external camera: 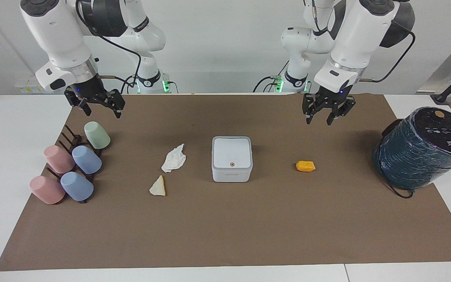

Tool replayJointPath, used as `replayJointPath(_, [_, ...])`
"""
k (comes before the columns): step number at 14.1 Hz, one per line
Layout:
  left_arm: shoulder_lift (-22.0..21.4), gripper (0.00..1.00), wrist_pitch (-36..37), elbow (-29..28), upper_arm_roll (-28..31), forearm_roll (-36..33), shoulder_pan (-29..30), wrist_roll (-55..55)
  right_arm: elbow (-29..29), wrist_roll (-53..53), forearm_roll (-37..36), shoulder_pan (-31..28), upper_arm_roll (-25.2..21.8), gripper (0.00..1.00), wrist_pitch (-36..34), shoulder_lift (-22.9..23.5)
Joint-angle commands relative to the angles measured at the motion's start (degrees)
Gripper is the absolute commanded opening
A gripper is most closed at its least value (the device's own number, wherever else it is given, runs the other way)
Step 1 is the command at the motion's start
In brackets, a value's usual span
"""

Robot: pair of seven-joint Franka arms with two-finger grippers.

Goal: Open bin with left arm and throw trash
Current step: 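Reach the left gripper to the white lid of the bin, then grasp and lift the white lid off the bin with the left gripper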

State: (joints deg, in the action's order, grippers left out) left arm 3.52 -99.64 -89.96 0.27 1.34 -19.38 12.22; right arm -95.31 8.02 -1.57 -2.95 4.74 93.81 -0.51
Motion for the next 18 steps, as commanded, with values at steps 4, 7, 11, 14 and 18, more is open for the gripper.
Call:
replayJointPath(4, [0.2,0.0,-9.9,-4.6,0.6,4.5,-8.1,13.3,-0.1,-1.0,-0.3,-0.7,0.4,1.0,-0.6,-0.3])
replayJointPath(7, [3.6,0.0,-16.4,-4.5,0.6,6.0,-11.1,18.3,-0.1,-1.0,-0.2,-0.7,0.4,1.0,-0.6,-0.3])
replayJointPath(11, [7.7,0.0,-23.7,-4.6,0.6,6.1,-14.3,20.6,-0.1,-1.0,-0.3,-0.7,0.4,1.0,-0.6,-0.3])
replayJointPath(14, [8.6,0.0,-27.4,-6.0,0.6,6.1,-14.6,21.1,-0.2,-1.0,-0.3,-0.7,0.4,1.0,-0.6,-0.3])
replayJointPath(18, [9.8,0.0,-32.6,-10.5,0.6,6.1,-15.8,21.3,-0.2,-1.0,-0.3,-0.7,0.5,1.0,-0.6,-0.3])
